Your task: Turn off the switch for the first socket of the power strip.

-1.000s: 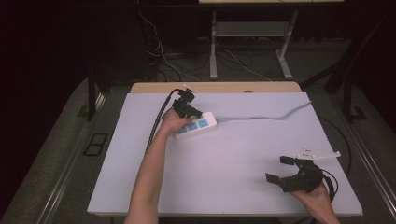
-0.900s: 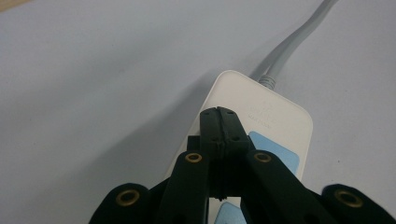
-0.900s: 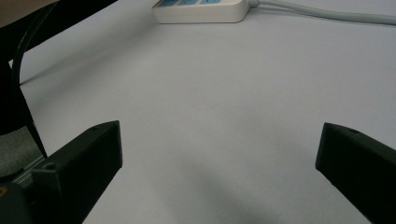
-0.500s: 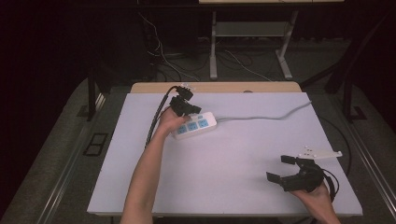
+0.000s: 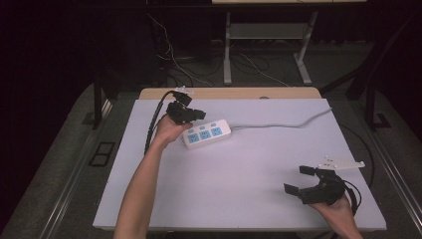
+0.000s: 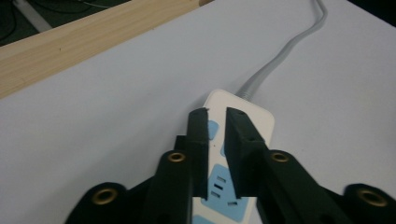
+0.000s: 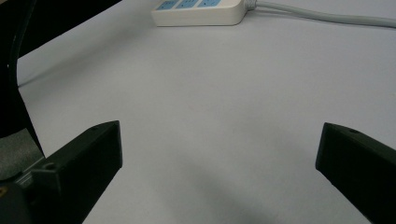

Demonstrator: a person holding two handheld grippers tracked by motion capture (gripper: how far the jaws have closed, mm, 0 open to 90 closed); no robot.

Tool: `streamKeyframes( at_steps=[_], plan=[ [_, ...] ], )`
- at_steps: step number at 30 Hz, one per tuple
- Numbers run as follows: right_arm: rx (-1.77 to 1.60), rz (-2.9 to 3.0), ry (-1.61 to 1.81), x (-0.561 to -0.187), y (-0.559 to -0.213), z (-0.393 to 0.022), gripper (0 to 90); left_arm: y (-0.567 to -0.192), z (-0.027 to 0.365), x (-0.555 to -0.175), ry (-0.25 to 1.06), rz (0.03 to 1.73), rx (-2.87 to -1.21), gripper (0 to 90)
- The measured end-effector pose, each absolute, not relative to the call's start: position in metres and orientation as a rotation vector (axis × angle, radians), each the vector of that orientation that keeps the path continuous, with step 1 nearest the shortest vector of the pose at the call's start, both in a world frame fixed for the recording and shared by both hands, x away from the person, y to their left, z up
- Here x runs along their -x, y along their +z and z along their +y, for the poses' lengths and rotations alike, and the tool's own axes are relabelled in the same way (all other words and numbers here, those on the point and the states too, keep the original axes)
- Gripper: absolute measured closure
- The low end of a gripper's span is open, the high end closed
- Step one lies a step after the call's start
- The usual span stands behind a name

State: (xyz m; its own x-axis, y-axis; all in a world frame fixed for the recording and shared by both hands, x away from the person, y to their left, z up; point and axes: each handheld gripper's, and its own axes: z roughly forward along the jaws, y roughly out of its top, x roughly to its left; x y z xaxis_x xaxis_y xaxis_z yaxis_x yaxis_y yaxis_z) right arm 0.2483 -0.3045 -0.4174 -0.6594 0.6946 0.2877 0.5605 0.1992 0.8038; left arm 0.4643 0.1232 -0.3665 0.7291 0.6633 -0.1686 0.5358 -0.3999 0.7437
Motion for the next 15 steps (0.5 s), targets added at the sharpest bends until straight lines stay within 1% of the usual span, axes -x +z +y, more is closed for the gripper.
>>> streamKeyframes(
  at_steps=[3, 7, 11, 12, 13, 15],
  plan=[
    [-1.227, 2.32, 1.461, -0.248, -0.417, -0.305, 0.4, -0.363, 0.134, -0.454, 0.19, 0.9, -2.067, 66.0],
    [-1.228, 2.318, 1.464, -0.248, -0.417, -0.305, 0.4, -0.361, 0.146, -0.442, 0.165, 0.883, -2.041, 48.7],
    [-1.23, 2.315, 1.467, -0.248, -0.417, -0.305, 0.4, -0.361, 0.157, -0.428, 0.147, 0.877, -2.025, 34.0],
    [-1.231, 2.316, 1.467, -0.248, -0.417, -0.304, 0.4, -0.361, 0.159, -0.424, 0.141, 0.88, -2.022, 28.6],
    [-1.23, 2.317, 1.467, -0.248, -0.418, -0.304, 0.4, -0.361, 0.161, -0.421, 0.136, 0.873, -2.022, 25.2],
    [-1.23, 2.317, 1.467, -0.248, -0.418, -0.304, 0.4, -0.36, 0.167, -0.413, 0.13, 0.871, -2.002, 21.3]
  ],
)
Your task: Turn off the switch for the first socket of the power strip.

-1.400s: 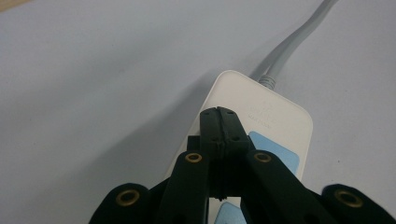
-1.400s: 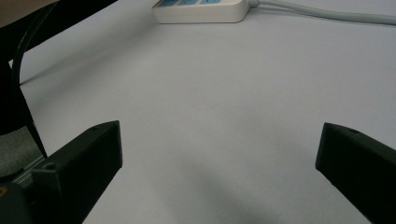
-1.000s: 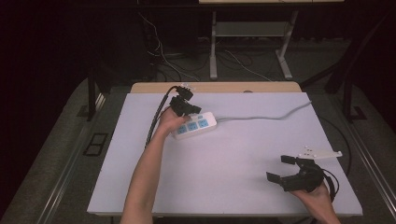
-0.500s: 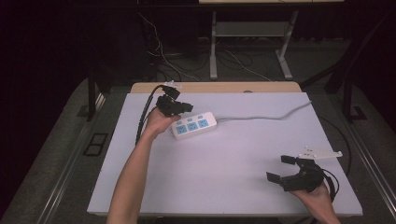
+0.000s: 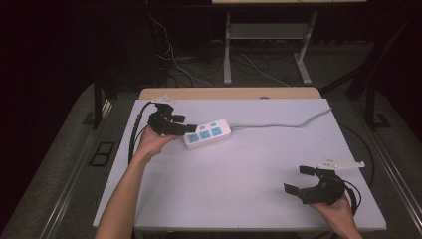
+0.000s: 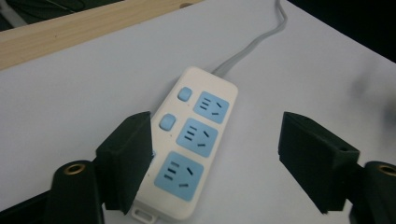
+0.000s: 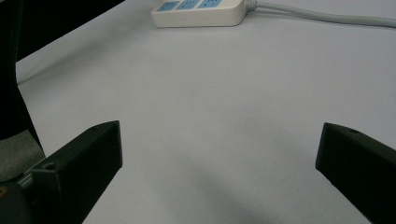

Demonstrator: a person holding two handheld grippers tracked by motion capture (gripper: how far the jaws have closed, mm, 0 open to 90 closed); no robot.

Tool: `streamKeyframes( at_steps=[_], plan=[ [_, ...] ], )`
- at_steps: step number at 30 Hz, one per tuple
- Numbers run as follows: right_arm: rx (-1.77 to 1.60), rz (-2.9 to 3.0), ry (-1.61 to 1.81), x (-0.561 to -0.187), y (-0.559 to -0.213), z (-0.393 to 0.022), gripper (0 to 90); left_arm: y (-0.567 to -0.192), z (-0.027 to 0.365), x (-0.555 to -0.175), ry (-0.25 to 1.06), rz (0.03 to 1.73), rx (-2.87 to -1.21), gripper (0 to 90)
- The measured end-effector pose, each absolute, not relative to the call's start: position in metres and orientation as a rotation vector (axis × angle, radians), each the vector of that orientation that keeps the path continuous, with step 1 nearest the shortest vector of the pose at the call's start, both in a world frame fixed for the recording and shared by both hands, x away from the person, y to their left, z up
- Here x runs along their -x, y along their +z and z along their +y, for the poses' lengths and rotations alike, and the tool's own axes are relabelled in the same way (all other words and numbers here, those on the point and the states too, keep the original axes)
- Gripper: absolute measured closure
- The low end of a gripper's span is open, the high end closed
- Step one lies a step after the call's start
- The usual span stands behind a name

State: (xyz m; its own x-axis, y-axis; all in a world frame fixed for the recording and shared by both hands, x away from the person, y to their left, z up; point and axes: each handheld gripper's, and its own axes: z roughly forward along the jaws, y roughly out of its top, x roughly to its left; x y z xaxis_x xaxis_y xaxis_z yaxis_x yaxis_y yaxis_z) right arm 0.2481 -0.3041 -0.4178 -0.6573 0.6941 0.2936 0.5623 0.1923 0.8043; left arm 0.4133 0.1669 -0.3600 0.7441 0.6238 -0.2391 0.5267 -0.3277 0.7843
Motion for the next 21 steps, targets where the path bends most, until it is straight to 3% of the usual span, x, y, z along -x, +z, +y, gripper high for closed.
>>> streamKeyframes(
  at_steps=[7, 21],
  plan=[
    [-1.24, 2.317, 1.466, -0.249, -0.419, -0.304, 0.4, -0.359, 0.174, -0.39, 0.135, 0.883, -2.016, 0.0],
    [-1.251, 2.309, 1.464, -0.248, -0.419, -0.303, 0.4, -0.37, 0.195, -0.337, 0.234, 0.915, -1.939, 0.0]
  ],
)
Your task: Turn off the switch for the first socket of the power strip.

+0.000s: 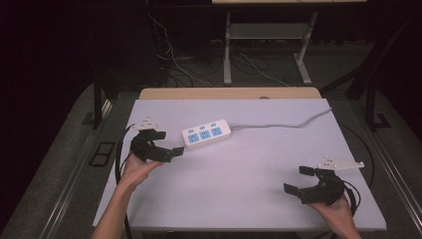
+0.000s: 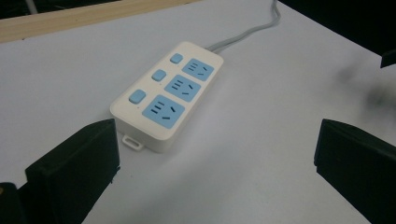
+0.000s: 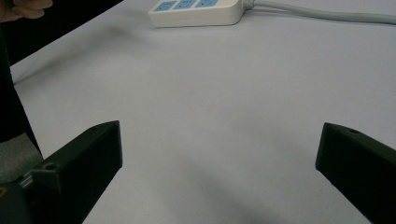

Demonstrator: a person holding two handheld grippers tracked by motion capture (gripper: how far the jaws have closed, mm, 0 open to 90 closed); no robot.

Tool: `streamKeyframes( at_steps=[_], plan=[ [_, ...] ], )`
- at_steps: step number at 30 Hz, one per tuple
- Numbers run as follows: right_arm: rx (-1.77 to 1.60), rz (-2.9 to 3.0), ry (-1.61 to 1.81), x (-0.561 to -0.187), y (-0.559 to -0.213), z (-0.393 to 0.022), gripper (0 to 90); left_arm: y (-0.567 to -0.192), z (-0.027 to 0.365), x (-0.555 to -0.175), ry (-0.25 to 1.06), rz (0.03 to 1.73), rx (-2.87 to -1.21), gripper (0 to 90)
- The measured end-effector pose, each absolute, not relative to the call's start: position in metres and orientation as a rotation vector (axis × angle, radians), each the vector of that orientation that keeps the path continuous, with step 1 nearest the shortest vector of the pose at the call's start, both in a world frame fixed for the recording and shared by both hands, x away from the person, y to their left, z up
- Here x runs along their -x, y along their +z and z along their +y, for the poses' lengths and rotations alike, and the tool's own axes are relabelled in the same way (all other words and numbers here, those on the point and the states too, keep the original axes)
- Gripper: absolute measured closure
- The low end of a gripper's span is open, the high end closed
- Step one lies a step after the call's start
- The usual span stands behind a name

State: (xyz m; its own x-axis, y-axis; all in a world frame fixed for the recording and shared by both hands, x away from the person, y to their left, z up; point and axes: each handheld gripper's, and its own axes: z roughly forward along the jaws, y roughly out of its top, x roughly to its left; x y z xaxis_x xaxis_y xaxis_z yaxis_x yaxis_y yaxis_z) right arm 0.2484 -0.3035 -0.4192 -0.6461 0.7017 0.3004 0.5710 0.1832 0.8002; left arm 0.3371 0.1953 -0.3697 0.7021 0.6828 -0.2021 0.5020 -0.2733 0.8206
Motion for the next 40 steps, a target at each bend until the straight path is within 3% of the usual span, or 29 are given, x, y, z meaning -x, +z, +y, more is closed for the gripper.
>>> streamKeyframes(
  at_steps=[21, 40],
  plan=[
    [-1.26, 2.317, 1.453, -0.248, -0.421, -0.303, 0.4, -0.395, 0.194, -0.281, 0.258, 0.896, -1.907, 0.0],
    [-1.26, 2.328, 1.444, -0.248, -0.422, -0.302, 0.4, -0.426, 0.191, -0.261, 0.183, 0.902, -1.931, 0.0]
  ],
)
